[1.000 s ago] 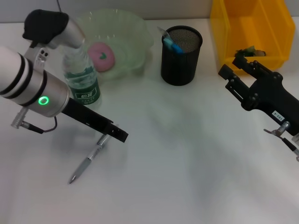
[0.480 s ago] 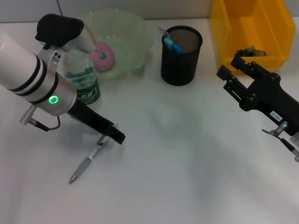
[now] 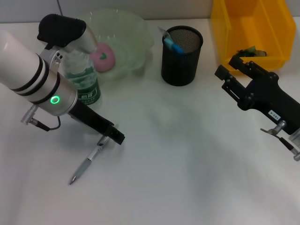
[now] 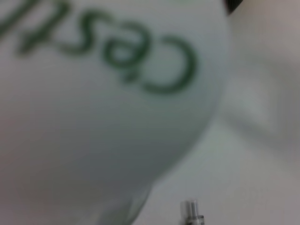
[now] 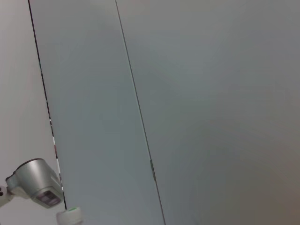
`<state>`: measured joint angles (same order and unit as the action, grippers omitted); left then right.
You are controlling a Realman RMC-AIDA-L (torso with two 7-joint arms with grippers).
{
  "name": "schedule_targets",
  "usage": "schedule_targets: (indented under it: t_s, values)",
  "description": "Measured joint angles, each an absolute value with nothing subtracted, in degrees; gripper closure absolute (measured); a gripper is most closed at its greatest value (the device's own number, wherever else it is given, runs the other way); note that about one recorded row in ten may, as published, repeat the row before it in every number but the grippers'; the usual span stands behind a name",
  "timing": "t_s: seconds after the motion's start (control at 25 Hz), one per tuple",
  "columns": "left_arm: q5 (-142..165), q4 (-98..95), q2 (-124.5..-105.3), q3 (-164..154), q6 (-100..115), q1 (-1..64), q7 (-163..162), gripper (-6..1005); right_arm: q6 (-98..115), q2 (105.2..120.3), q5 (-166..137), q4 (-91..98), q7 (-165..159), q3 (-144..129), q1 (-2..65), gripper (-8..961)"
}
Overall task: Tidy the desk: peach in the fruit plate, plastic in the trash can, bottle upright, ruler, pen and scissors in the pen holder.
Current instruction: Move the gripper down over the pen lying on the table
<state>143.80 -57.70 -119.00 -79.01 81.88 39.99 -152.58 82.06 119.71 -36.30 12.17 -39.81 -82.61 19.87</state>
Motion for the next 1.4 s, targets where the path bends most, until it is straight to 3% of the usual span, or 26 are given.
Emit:
schedule_targets:
  t_s: [1.4]
  values:
    - [148.6, -59.2, -119.18, -86.3, 84.8, 44.9, -158.9, 263, 79.6, 119.70, -36.3, 12.0, -39.8, -82.6, 21.7, 470]
